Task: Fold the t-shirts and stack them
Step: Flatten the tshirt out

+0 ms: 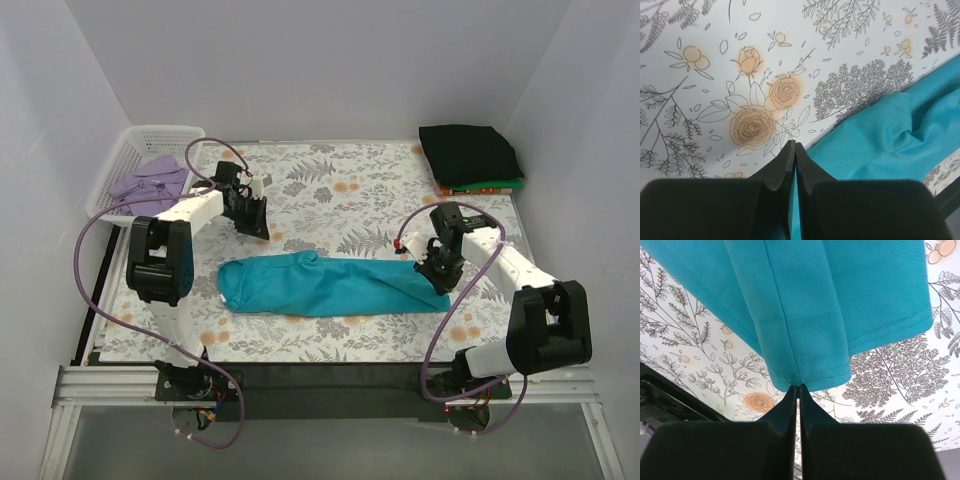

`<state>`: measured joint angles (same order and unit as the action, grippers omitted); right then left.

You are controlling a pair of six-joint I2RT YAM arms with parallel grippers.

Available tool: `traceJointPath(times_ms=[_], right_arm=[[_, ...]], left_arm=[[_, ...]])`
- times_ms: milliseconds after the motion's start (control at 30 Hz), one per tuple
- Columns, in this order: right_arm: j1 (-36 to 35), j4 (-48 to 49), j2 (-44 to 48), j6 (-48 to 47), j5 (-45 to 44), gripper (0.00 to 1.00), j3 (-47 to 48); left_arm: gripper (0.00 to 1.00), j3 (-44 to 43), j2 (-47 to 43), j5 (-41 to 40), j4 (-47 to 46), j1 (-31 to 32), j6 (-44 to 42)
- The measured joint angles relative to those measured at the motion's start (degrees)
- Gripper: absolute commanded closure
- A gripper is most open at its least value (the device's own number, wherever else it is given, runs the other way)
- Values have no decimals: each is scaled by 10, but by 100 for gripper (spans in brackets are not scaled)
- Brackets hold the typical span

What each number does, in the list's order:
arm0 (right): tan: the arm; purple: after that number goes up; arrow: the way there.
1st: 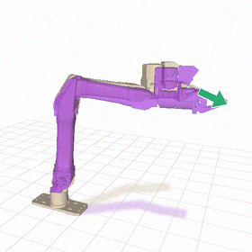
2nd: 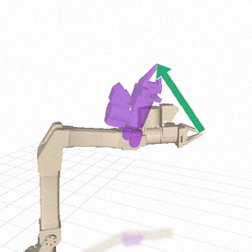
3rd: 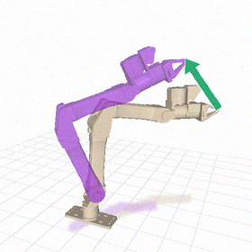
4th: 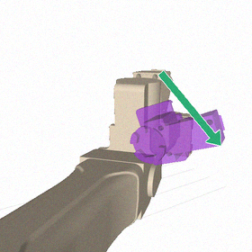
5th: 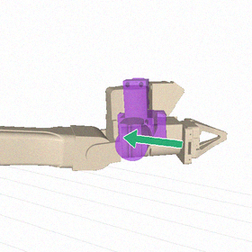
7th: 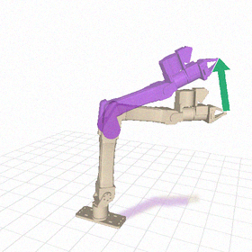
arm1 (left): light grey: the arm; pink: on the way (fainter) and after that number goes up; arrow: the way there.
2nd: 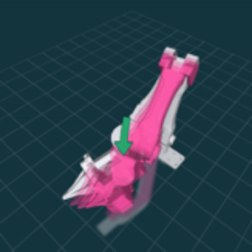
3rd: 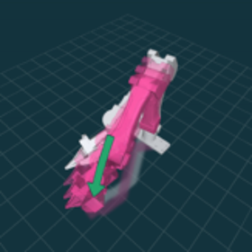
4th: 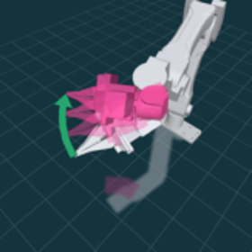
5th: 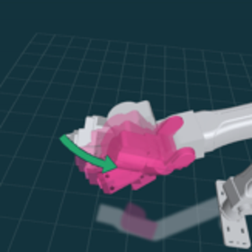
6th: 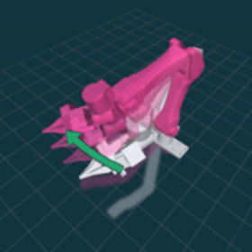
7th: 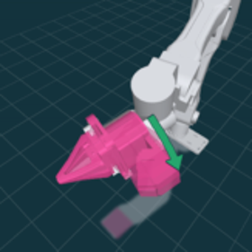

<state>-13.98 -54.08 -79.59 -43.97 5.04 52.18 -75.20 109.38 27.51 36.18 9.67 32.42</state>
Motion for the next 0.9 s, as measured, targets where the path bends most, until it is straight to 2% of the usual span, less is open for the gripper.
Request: traceJointPath(times_ms=[33,100,167,600,833,867,900], right_arm=[[3,0,-4,0,0,99,3],[9,1,-6,-3,0,99,7],[11,0,-6,-5,0,99,7],[12,0,-7,-12,2,99,7],[12,0,-18,-12,5,99,7],[12,0,-18,-12,6,99,7],[12,0,-18,-12,6,99,7]], left_arm=[[88,-9,0,3,2,0,0],[55,-21,0,5,8,0,-4],[49,-22,-1,5,16,0,-2],[48,41,-14,-43,71,1,-6],[58,45,-16,-24,72,17,3],[61,45,-16,-17,70,19,6],[67,44,-16,-12,67,20,10]])
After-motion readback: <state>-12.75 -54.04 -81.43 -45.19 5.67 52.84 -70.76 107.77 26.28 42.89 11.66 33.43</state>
